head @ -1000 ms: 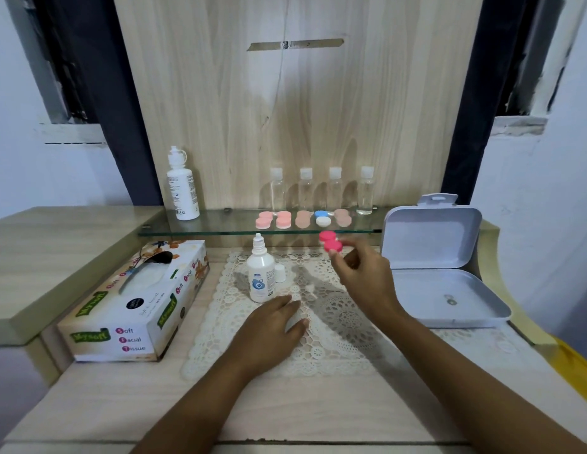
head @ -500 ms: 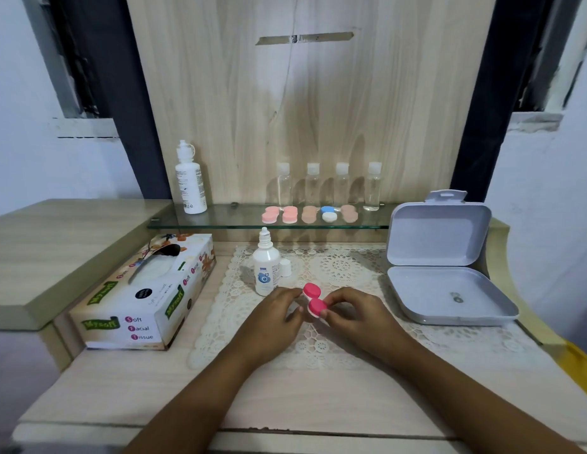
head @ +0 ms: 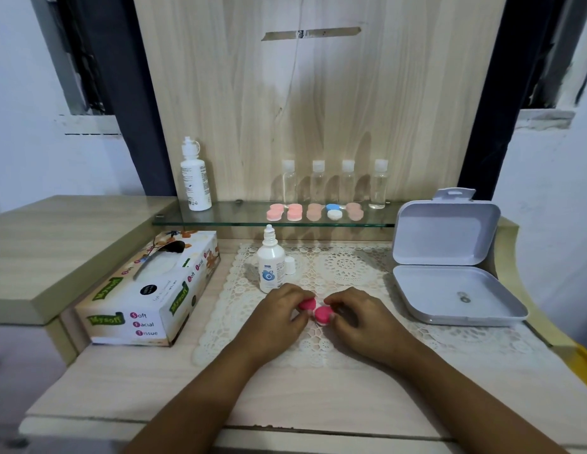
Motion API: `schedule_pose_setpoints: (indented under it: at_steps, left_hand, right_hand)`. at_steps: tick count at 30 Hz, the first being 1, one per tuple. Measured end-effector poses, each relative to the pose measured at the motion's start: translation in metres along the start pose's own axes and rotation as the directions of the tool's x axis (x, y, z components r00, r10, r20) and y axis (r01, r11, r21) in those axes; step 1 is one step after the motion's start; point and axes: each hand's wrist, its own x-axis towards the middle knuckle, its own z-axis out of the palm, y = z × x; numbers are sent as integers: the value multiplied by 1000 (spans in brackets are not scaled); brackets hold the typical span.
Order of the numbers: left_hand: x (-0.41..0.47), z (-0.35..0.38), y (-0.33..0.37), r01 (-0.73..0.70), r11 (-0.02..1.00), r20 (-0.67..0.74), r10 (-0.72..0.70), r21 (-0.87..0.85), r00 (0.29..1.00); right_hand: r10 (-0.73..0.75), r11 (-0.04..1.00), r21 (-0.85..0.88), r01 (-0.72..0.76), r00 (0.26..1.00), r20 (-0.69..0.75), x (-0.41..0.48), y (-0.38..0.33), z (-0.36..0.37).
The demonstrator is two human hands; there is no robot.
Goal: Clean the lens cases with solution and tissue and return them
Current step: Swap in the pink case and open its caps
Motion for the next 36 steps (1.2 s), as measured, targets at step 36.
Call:
schedule_pose_setpoints:
  at_steps: [36]
  left_hand:
    - [-4,0,5,83,996,28,-83,-12,996]
  right_hand:
    - [-62,992,-109,60,998,-15,1,5,8]
